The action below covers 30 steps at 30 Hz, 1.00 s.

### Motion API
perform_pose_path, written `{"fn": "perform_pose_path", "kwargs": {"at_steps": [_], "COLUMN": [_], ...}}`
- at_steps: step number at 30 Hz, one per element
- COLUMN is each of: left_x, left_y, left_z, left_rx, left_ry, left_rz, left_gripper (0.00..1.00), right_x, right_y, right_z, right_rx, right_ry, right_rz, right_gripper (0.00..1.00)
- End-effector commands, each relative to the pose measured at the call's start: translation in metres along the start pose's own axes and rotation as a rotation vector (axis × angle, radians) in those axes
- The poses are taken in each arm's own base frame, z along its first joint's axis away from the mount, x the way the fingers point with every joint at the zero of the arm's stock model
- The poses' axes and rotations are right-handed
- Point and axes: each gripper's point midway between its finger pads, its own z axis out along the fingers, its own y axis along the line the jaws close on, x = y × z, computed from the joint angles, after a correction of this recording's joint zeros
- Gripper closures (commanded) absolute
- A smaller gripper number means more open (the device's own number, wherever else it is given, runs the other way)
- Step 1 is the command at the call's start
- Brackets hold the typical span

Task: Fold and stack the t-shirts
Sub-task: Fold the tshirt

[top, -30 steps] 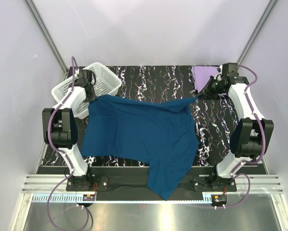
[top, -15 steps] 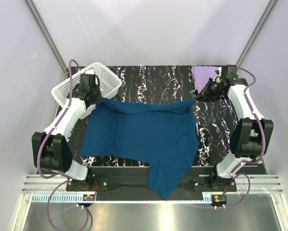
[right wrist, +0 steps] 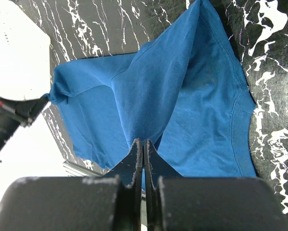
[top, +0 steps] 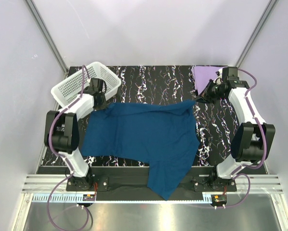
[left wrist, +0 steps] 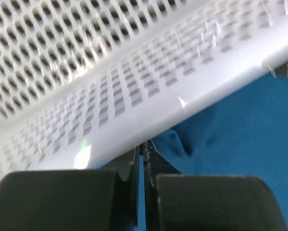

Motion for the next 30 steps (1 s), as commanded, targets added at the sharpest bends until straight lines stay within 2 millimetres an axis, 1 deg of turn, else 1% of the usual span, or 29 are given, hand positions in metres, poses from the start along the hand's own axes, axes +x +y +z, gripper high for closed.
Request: {"fn": "perform_pose_path", "kwargs": {"at_steps": [1,2,3,4,5,6,7,8,9,10,12,14,16,17,18,20,22,25,29,30], "left_x": [-0.063,-0.069,-0.078,-0.081,-0.102,-0.11,-0.106,-0.127,-0.123,-0.123,-0.117,-0.109,-0.098,-0.099,-0.093,-0.099,-0.109,-0.115,-0.1,-0.098], "left_y": [0.015,0.021,0.036,0.042,0.051,0.054,0.056,0.054,0.051,0.046,0.03,0.025,0.027,0.026,0.028,0.027,0.027,0.028,0.042,0.047], "left_z": [0.009,0.014,0.018,0.029,0.027,0.028,0.043,0.037,0.041,0.042,0.044,0.043,0.042,0.037,0.037,0.031,0.023,0.02,0.017,0.016], "left_rx": [-0.057,-0.072,-0.088,-0.091,-0.093,-0.091,-0.102,-0.093,-0.068,-0.043,0.046,0.051,0.04,0.044,0.04,0.045,0.049,0.031,-0.035,-0.06], "left_ry": [-0.13,-0.132,-0.13,-0.113,-0.146,-0.147,-0.106,-0.137,-0.104,-0.097,-0.083,-0.066,-0.034,-0.041,-0.036,-0.068,-0.103,-0.111,-0.053,-0.048], "left_rz": [-0.022,-0.028,-0.058,-0.065,-0.088,-0.077,-0.069,-0.07,-0.055,-0.054,-0.058,-0.057,-0.059,-0.056,-0.055,-0.042,-0.017,0.005,0.009,0.009], "left_gripper": [1.0,1.0,1.0,1.0,1.0,1.0,1.0,1.0,1.0,1.0,1.0,1.0,1.0,1.0,1.0,1.0,1.0,1.0,1.0,1.0], "right_x": [-0.003,-0.003,-0.003,-0.004,-0.003,-0.004,-0.005,-0.004,-0.005,-0.005,-0.005,-0.006,-0.005,-0.004,-0.003,-0.004,-0.006,-0.005,-0.004,0.001], "right_y": [0.013,0.012,0.013,0.013,0.012,0.012,0.012,0.012,0.013,0.014,0.016,0.018,0.019,0.018,0.017,0.016,0.017,0.019,0.022,0.019], "right_z": [-0.008,-0.006,-0.005,-0.005,-0.004,-0.003,-0.003,-0.001,-0.001,0.0,0.003,0.005,0.007,0.009,0.01,0.01,0.009,0.011,0.006,0.004], "right_rx": [-0.036,-0.033,-0.034,-0.037,-0.033,-0.033,-0.035,-0.037,-0.039,-0.042,-0.052,-0.062,-0.068,-0.066,-0.065,-0.058,-0.056,-0.069,-0.061,-0.042], "right_ry": [-0.028,-0.023,-0.02,-0.02,-0.015,-0.016,-0.019,-0.011,-0.012,-0.008,0.0,0.005,0.01,0.019,0.022,0.018,0.012,0.028,0.033,0.054], "right_rz": [-0.026,-0.02,-0.019,-0.014,-0.012,-0.008,-0.007,-0.001,0.001,0.004,0.012,0.02,0.022,0.029,0.028,0.022,0.017,0.027,0.057,0.074], "right_gripper": [1.0,1.0,1.0,1.0,1.0,1.0,1.0,1.0,1.0,1.0,1.0,1.0,1.0,1.0,1.0,1.0,1.0,1.0,1.0,1.0]}}
